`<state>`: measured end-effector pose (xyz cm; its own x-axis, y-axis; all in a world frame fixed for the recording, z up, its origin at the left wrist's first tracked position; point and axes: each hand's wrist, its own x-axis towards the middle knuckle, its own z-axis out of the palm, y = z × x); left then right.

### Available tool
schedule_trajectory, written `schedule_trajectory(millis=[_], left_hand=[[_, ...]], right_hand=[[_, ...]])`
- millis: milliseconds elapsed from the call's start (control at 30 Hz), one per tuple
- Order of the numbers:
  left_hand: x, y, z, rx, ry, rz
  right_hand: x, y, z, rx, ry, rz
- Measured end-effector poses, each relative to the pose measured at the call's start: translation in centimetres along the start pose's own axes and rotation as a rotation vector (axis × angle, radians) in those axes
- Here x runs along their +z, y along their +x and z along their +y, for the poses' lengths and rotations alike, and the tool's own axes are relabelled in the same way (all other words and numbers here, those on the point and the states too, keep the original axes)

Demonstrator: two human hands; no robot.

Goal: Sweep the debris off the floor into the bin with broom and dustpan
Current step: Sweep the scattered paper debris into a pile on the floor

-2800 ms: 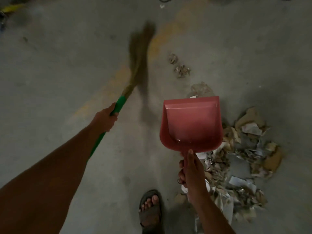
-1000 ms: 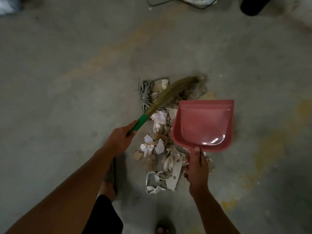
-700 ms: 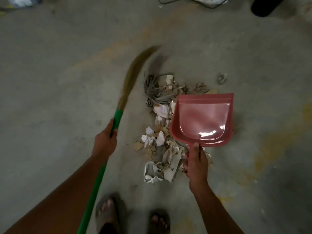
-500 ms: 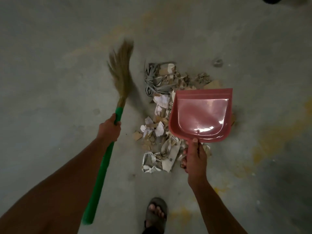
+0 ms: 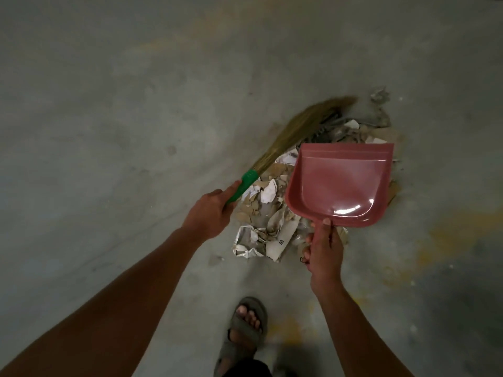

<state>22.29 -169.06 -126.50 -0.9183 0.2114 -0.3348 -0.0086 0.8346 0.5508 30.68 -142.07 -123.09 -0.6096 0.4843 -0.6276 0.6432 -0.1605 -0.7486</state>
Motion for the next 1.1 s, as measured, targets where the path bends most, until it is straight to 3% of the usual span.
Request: schedule_trajectory(millis=[167,400,567,667,767,900,1100], left_hand=[[-0.1,-4.0,2.2,-0.038,-0.070,0.108],[2.5,-10.0,7.8,-0.431,-0.129,0.192],[5.6,-12.7,10.1,-0.680,-0.049,0.042],[7.7,-13.1,12.1,-0.590,0.061,-0.099],[9.1,-12.9,14.9,-0.493,0.088,-0.130],[10.2,-13.8,17.2,-0.383,0.035,-0.024],[12.4,-17.1,19.1,-0.410,-0.100,0.147]], right_hand=[[-2.5,-1.8,-0.2,-0.002,-0.010,-0.027],[-7.3,-3.5,-2.4,-0.054,-0.067,-0.097],[-11.9,-3.7,-3.5,-0.068,-0.089,-0.148],[-14.7,-3.7,-3.2,-0.050,-0.104,-0.149],[-17.5,-3.7,-2.5,-0.052,-0.113,-0.144],[-20.3,-3.5,-1.6,-0.024,-0.099,-0.134],[-21.7,-2.1,-1.8,0.008,-0.118,-0.158]])
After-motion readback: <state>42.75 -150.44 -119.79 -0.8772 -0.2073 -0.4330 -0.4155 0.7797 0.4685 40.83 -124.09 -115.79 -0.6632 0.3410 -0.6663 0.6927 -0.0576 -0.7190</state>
